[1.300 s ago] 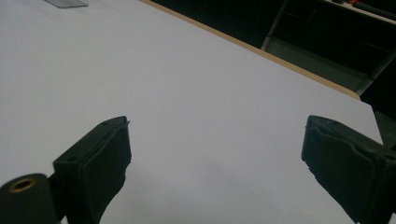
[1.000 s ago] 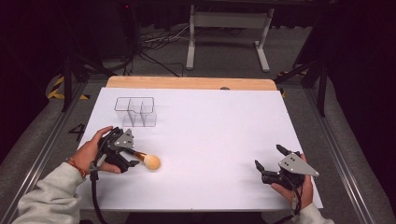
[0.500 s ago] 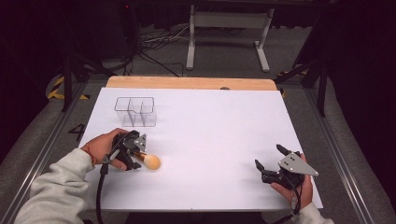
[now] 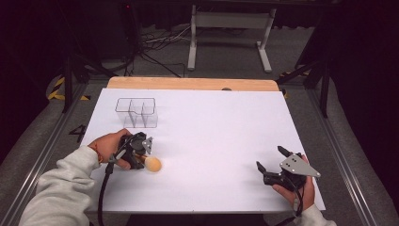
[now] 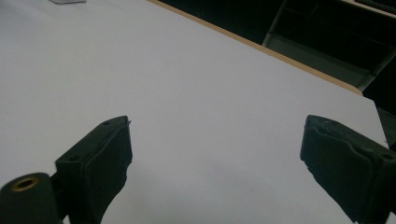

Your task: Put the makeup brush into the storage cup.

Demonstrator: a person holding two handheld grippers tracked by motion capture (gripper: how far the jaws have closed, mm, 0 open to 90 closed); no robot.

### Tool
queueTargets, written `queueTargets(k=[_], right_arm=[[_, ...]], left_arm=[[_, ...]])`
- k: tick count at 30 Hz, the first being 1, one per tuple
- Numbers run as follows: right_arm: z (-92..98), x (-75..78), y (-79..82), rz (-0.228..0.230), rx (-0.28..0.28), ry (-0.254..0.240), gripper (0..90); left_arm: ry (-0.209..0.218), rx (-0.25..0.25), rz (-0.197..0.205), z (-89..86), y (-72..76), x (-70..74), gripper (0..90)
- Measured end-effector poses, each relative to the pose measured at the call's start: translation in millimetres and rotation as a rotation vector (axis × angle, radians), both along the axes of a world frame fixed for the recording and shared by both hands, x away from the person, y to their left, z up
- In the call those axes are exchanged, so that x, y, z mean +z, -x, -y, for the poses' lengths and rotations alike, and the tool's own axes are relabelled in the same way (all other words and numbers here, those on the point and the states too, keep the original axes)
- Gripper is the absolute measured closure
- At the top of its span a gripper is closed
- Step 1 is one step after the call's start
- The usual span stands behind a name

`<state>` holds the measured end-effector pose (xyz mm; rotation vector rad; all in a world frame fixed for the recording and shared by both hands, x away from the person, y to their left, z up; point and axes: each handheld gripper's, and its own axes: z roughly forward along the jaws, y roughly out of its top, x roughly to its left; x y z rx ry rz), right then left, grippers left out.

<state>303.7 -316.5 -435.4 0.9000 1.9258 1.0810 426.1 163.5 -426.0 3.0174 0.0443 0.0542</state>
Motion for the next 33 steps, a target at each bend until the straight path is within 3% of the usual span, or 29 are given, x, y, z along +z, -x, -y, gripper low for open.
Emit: queueTargets(k=[3,7,23,33], right_arm=[[-0.3,-0.2,0.0,-0.001,0.001,0.002,9.8],[-0.1,-0.3,-0.1,-0.003,0.001,0.002,9.8],[-0.7,-1.0,-0.5,-0.011,0.005,0.01,9.8],[-0.2,-1.3,-1.5,-0.024,-0.01,0.012,9.8]], left_arm=[[-0.024,-0.01,-0.021,1.9,0.1,1.5,53.5],[-0.018,-0.022,-0.028,3.1,0.4,0.8,58.3],[-0.043,-0.057,-0.022,6.2,2.8,1.4,64.9],[-0.047,-0.038,-0.011,6.2,5.4,1.6,65.3]])
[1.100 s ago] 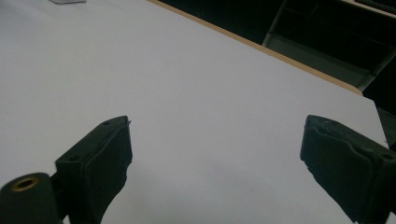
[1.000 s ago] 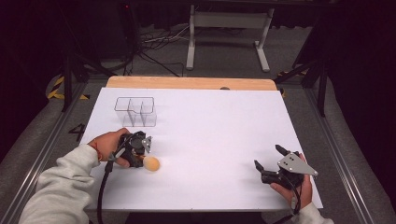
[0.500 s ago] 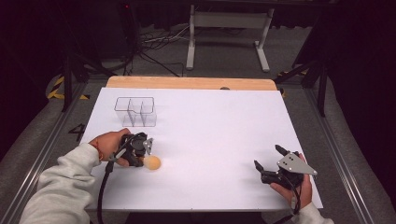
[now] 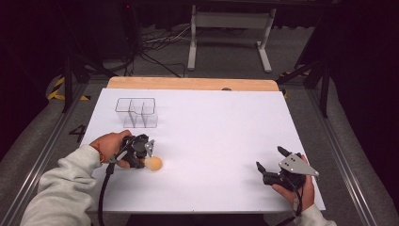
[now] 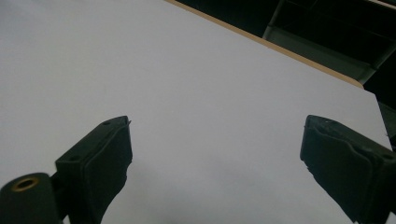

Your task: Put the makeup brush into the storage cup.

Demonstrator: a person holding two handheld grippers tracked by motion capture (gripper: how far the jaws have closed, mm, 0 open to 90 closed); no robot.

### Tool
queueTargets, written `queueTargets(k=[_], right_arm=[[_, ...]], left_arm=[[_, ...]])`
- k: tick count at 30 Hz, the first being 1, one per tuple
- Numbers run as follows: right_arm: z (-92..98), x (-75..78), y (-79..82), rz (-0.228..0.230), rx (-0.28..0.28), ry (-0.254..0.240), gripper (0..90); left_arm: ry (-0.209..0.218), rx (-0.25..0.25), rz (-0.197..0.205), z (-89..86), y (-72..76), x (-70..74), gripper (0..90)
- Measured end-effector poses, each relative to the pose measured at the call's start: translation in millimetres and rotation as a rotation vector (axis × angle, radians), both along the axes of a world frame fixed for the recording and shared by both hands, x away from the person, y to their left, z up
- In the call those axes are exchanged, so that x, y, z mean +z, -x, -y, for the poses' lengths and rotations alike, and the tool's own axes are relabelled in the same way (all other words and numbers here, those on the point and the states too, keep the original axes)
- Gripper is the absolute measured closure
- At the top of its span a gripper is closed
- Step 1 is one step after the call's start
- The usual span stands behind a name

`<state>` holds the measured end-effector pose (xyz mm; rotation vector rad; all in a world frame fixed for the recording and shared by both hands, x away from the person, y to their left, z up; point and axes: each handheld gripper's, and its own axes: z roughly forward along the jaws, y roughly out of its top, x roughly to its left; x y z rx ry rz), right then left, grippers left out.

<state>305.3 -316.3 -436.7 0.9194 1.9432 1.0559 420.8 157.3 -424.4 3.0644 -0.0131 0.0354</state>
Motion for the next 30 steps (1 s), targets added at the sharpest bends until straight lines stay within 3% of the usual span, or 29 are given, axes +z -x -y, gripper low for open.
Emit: queueTargets(k=[14,30], right_arm=[[1.0,0.0,-1.2,-0.014,-0.006,-0.011,10.1],[1.7,0.3,-1.6,-0.021,-0.015,-0.016,10.2]], left_arm=[[-0.027,-0.011,0.023,2.0,5.3,1.4,65.6],[-0.018,-0.018,0.044,1.6,9.1,3.7,65.9]])
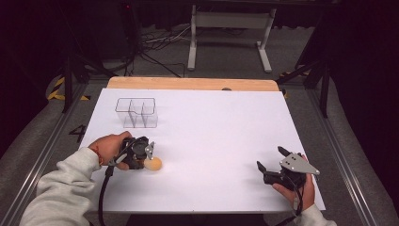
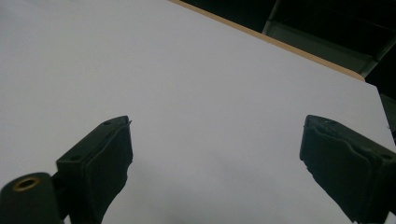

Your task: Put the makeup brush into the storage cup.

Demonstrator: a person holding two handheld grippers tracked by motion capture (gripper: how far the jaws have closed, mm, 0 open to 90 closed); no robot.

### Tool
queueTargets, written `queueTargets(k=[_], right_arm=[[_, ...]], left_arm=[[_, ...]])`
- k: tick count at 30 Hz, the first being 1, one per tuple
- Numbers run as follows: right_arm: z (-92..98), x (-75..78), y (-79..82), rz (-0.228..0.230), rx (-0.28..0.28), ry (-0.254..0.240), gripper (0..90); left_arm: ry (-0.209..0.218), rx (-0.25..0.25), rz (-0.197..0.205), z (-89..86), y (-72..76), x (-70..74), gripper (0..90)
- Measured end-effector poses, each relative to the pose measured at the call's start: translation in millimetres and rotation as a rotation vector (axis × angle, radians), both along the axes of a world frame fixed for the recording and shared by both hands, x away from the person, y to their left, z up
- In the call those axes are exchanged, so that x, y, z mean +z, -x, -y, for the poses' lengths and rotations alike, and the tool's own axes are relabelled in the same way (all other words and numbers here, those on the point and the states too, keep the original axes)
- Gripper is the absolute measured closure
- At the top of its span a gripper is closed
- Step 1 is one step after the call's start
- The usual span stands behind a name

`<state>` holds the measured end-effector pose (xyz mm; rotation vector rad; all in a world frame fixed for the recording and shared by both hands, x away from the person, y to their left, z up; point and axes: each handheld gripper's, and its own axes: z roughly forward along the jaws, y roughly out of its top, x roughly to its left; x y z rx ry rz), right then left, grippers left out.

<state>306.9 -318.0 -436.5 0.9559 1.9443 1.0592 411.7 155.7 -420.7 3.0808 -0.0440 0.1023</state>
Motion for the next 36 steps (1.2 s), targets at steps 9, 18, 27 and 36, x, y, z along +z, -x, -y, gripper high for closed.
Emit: queueTargets(k=[9,18,27,36], right_arm=[[-0.7,-0.8,-0.9,-0.01,-0.003,0.002,10.2],[-0.2,-2.7,-2.5,-0.023,-0.002,-0.001,10.2],[0.5,-2.1,-2.0,-0.022,-0.007,-0.003,10.2],[0.6,-1.8,-2.1,-0.019,-0.006,-0.003,10.3]], left_arm=[[0.028,0.013,0.032,-6.6,1.9,6.6,66.0],[0.042,0.034,0.031,-11.6,3.3,17.8,66.0],[0.14,0.067,0.144,-21.6,3.6,33.7,66.1],[0.199,0.107,0.207,-34.5,6.5,44.2,66.2]])
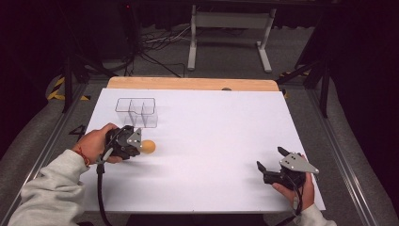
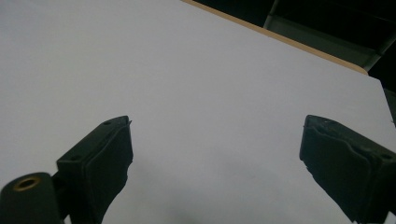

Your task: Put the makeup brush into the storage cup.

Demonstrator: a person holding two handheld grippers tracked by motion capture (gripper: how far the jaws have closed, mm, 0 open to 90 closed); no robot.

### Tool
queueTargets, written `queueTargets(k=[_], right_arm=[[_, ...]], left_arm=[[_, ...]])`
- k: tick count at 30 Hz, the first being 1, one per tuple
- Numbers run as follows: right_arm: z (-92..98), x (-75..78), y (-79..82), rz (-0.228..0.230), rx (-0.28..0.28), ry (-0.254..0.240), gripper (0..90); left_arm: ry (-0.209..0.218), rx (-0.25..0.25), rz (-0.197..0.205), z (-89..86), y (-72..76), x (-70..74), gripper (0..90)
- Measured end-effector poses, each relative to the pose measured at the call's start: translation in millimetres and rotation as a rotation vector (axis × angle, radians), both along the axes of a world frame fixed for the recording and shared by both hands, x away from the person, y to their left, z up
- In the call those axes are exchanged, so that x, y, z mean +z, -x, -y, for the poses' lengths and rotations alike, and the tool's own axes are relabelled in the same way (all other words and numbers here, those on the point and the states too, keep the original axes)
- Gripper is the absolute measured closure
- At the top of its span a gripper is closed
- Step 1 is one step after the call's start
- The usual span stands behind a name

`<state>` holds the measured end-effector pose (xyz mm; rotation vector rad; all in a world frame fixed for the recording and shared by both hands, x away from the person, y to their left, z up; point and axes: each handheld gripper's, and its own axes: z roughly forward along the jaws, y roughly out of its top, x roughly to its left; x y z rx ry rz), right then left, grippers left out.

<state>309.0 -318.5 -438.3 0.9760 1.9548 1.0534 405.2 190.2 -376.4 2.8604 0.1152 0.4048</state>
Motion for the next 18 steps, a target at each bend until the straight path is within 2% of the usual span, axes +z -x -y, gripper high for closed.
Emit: queueTargets(k=[3,5,8,10,13,17,18], right_arm=[[0.4,0.0,-0.1,0.001,-0.005,-0.004,10.3],[0.6,0.3,0.1,0.002,-0.006,-0.005,10.3],[0.5,0.2,0.1,0.002,-0.006,-0.005,10.3],[0.4,0.3,0.1,0.002,-0.005,-0.004,10.3],[0.5,0.4,0.2,0.002,-0.006,-0.005,10.3],[0.5,0.5,0.3,0.004,-0.006,-0.004,10.3],[0.5,0.5,0.3,0.004,-0.006,-0.004,10.3]], left_arm=[[0.025,0.025,0.02,-4.6,1.1,3.0,66.2],[0.02,0.032,0.036,-6.2,2.4,3.6,66.2],[0.037,0.044,0.057,-8.7,4.0,5.2,66.2],[0.074,0.056,0.076,-10.4,5.0,5.6,66.2],[0.091,0.066,0.084,-11.8,5.8,6.4,66.2],[0.134,0.088,0.091,-14.9,7.1,6.0,66.2],[0.15,0.093,0.104,-15.8,7.4,6.1,66.2]])
